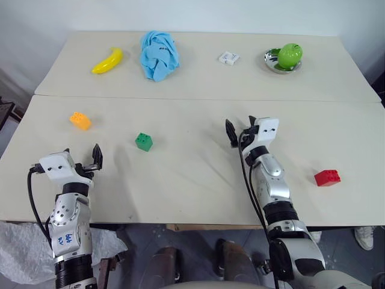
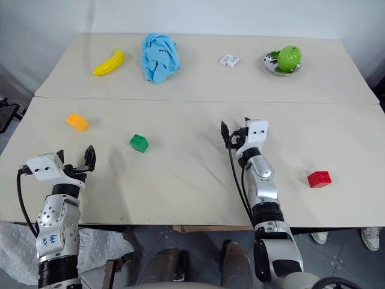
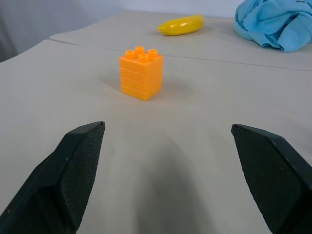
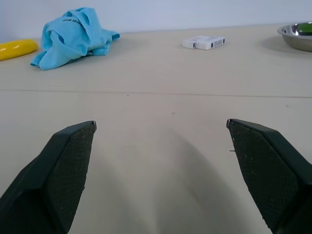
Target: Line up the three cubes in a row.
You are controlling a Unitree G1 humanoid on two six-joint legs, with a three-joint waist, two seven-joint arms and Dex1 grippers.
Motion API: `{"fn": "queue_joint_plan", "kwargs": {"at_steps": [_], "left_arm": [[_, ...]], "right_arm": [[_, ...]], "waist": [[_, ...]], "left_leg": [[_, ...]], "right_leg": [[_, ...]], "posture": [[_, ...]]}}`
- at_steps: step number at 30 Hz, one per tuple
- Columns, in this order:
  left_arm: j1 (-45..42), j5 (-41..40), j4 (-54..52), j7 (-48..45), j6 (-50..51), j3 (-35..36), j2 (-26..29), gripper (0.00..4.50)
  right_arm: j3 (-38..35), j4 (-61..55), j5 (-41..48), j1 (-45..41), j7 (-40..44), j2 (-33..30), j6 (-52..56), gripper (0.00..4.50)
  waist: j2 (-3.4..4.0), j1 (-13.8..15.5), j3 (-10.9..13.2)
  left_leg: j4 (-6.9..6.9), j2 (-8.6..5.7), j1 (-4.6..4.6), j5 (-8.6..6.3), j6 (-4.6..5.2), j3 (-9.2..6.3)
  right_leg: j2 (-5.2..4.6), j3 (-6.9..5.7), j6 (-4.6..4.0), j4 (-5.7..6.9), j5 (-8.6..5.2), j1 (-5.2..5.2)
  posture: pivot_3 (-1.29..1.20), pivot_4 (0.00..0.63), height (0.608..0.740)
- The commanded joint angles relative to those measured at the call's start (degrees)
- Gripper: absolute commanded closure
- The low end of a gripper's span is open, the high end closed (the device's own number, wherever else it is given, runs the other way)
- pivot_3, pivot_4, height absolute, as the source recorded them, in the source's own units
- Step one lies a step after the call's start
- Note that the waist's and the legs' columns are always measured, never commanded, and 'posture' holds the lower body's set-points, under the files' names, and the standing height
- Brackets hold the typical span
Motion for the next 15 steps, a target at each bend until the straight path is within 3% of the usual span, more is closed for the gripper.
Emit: {"fn": "queue_joint_plan", "kwargs": {"at_steps": [1,4,7,12,15], "left_arm": [[-0.09,-0.79,-2.61,-1.00,-1.11,1.31,1.42,0.13],[1.42,-7.12,-7.09,-6.81,-1.14,1.83,1.74,0.13],[5.19,-10.33,-11.94,-17.63,0.10,-0.68,6.61,0.13],[8.51,-12.62,-14.72,-37.57,0.86,-6.58,18.47,0.13],[6.79,-14.89,-14.07,-44.74,1.35,-8.23,22.09,0.13]], "right_arm": [[-0.45,-3.13,0.62,0.80,0.41,-0.27,-1.58,0.00],[0.10,-7.63,1.69,2.47,2.86,-0.96,-1.03,0.00],[1.01,-19.10,5.84,6.97,8.78,-3.48,3.01,0.00],[-1.43,-41.89,13.41,16.24,15.14,-14.65,14.68,0.00],[-6.51,-52.53,18.31,22.27,15.41,-21.82,21.54,0.00]], "waist": [[0.00,-0.09,0.00],[0.00,-0.20,0.00],[0.00,-0.43,0.00],[0.03,0.05,0.02],[0.05,0.57,0.03]], "left_leg": [[0.00,0.00,0.00,0.00,0.00,0.00],[0.00,0.02,-0.01,0.00,0.00,-0.01],[0.00,0.02,-0.10,-0.01,0.02,-0.03],[0.04,0.00,-0.24,-0.03,0.04,-0.05],[0.05,0.02,-0.28,-0.04,0.04,-0.03]], "right_leg": [[0.00,0.00,0.00,0.00,0.00,0.00],[0.00,0.01,0.00,-0.01,0.00,0.00],[-0.01,0.01,0.00,-0.03,0.00,-0.08],[-0.03,-0.02,0.00,-0.08,0.00,-0.11],[-0.02,-0.02,0.00,-0.15,0.00,-0.15]], "posture": [[0.00,0.150,0.740],[0.00,0.150,0.740],[0.00,0.150,0.740],[0.00,0.150,0.740],[0.00,0.150,0.740]]}}
